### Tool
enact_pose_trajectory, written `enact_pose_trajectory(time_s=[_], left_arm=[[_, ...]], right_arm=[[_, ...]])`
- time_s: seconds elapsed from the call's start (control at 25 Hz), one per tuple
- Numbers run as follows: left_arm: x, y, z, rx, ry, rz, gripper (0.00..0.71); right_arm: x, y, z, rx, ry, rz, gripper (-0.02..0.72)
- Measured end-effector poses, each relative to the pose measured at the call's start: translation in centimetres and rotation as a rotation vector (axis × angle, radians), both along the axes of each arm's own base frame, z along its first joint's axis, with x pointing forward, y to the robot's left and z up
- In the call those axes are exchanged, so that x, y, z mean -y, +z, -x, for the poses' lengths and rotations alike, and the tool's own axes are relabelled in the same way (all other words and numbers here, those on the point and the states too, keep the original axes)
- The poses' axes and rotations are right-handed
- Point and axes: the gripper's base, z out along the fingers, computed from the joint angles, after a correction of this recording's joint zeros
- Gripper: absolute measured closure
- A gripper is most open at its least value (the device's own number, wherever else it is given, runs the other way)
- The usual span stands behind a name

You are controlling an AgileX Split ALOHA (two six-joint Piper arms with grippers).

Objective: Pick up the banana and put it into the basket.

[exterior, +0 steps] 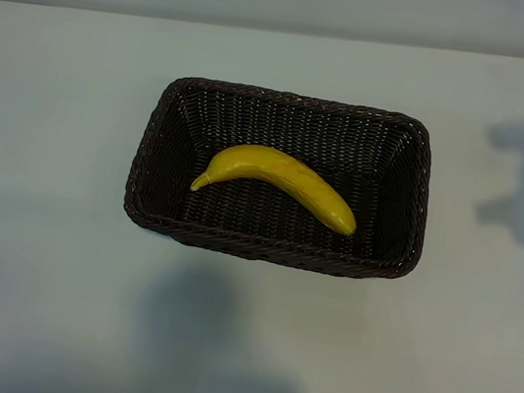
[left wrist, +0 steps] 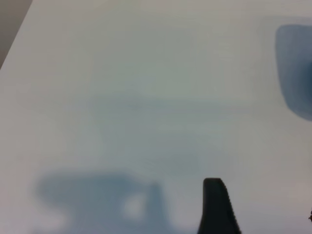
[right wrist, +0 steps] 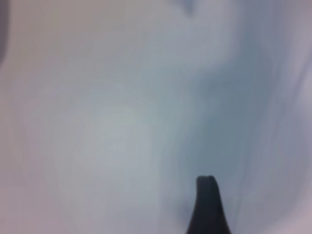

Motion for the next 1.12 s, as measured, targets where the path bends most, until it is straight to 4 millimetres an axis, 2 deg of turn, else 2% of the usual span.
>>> enact_pose_trajectory(time_s=[0.24,0.6,0.76,1.12], left_arm=[[0.0,0.0,0.0,0.000,0.000,0.000,0.220],[0.0,0.0,0.0,0.000,0.000,0.000,0.220],[0.0,0.0,0.0,0.000,0.000,0.000,0.220],[0.0,0.0,0.0,0.000,0.000,0.000,0.220]], right_arm=[[0.5,0.0,5.8,0.032,-0.019,-0.006,0.182],[1.2,-4.2,13.9,0.069,-0.020,-0.020,0.183],[1.4,-4.4,16.5,0.189,-0.018,-0.034,0.183],[1.7,-2.2,19.8,0.473,-0.018,-0.066,0.185]])
